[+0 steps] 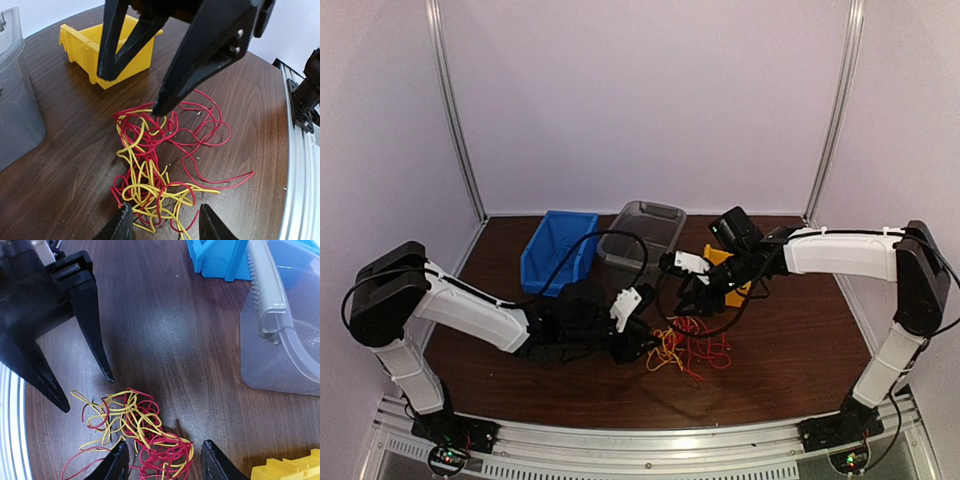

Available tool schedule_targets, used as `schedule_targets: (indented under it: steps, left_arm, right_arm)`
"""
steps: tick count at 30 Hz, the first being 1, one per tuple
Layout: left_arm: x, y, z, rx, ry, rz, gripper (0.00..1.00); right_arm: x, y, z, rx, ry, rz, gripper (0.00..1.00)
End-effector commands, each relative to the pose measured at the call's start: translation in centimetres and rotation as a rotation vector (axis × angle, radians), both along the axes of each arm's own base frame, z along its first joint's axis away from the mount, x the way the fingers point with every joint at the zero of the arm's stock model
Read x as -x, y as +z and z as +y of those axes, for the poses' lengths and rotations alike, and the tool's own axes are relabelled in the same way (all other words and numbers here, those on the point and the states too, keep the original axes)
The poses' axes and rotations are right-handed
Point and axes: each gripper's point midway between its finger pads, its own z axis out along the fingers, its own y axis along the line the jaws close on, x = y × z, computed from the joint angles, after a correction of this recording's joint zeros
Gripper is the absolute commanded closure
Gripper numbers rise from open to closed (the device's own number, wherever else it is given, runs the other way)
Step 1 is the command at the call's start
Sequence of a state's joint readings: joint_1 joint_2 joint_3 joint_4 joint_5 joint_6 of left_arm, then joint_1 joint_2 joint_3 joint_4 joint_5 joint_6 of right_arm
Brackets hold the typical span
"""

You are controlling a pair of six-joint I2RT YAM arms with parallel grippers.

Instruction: Untangle the cables

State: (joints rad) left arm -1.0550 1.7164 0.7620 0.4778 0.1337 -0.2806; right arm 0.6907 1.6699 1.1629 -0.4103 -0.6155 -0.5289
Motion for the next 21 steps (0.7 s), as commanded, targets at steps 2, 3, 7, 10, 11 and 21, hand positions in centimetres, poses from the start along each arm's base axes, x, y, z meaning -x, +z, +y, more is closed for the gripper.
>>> schedule_targets:
  steps: [2,3,7,10,11,21]
  left_arm:
    - [0.1,1.4,0.9,0.092,0.049,0.006,0.55]
    - [0.2,1.5,1.4,0.102,0.060,0.007,0.54]
    - [0.3,1.0,2.8,0.096,0.102,0.016,0.54]
    - [0.3,0.7,3.2,0.096,0.117,0.024,0.54]
    - [0.3,0.6,3.3,0.096,0.123,0.026,0.54]
    - [-0.5,0.7,3.0,0.146,0.163,0.035,0.48]
  right_arm:
    - [0.1,-1.6,1.1,0.070,0.050,0.011,0.51]
    - [0.3,-1.8,1.2,0.074,0.061,0.022,0.52]
    - [0.8,-2.0,1.8,0.074,0.084,0.024,0.57]
    - [0.7,-2.1,1.9,0.085,0.082,0.023,0.58]
    - [0.5,-2.2,2.0,0.089,0.073,0.023,0.60]
    - [0.3,-0.8,2.5,0.084,0.073,0.041,1.00]
